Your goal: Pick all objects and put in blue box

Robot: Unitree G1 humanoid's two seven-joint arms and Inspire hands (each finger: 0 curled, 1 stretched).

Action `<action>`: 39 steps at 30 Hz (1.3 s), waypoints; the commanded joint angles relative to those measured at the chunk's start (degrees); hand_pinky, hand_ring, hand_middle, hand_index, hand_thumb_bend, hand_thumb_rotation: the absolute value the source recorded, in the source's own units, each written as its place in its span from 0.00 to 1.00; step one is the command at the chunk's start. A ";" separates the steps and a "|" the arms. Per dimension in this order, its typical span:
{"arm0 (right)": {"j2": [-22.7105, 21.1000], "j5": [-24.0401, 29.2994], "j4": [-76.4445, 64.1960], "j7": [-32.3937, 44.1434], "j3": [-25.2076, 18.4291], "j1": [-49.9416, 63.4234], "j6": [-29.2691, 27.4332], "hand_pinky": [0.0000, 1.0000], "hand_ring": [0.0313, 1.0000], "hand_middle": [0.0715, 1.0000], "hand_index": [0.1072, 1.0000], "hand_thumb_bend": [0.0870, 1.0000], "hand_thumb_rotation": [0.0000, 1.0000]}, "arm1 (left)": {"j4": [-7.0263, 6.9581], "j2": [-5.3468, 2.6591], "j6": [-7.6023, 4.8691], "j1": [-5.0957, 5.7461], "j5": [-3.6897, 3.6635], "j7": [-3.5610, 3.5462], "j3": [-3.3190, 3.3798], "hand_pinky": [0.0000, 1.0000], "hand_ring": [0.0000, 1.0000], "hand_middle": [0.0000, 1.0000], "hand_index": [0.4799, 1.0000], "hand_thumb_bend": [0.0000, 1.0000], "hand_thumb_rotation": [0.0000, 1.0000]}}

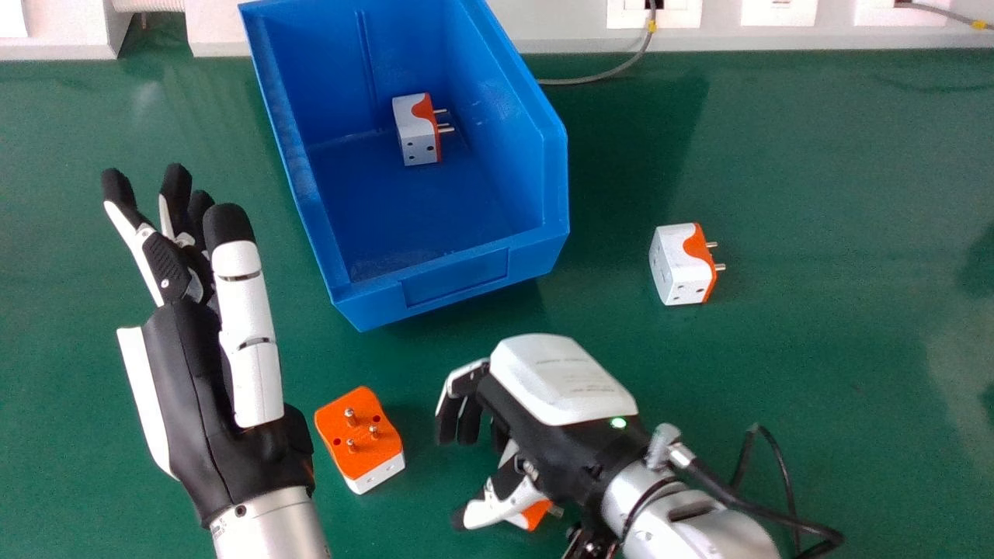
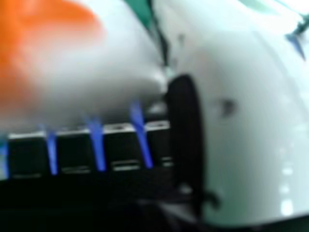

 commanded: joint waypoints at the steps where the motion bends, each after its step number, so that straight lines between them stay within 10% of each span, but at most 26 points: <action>1: 0.00 1.45 -5.12 -1.53 -1.74 0.30 -1.72 0.27 0.40 0.49 0.47 0.44 0.00 | -1.14 -5.33 -0.77 0.93 1.23 0.18 -1.07 0.93 0.98 0.98 0.94 0.53 0.80; 16: 0.05 7.26 -18.41 -3.83 -12.48 -3.73 -5.62 0.30 0.38 0.45 0.48 0.44 0.00 | -1.63 -5.41 0.41 0.81 1.07 0.15 -1.15 0.93 0.97 0.97 0.92 0.54 0.81; 29: 0.10 7.23 -19.29 -2.54 -12.02 -4.60 -5.58 0.31 0.38 0.44 0.47 0.45 0.00 | -1.89 -5.40 0.40 0.99 0.94 0.15 -1.19 0.94 0.97 0.97 0.92 0.55 0.79; 36: -3.08 -0.76 -26.69 13.26 -10.02 -3.69 2.85 0.28 0.38 0.45 0.49 0.44 0.00 | -2.29 -5.50 1.02 0.94 1.22 0.36 -1.19 0.94 0.97 0.97 0.92 0.55 0.80; 39: -5.54 -11.92 -32.43 28.62 -7.56 -2.99 7.08 0.48 0.65 0.75 0.73 0.82 0.05 | -2.18 -5.31 1.08 0.78 1.86 0.41 -1.15 0.94 0.97 0.97 0.93 0.54 0.82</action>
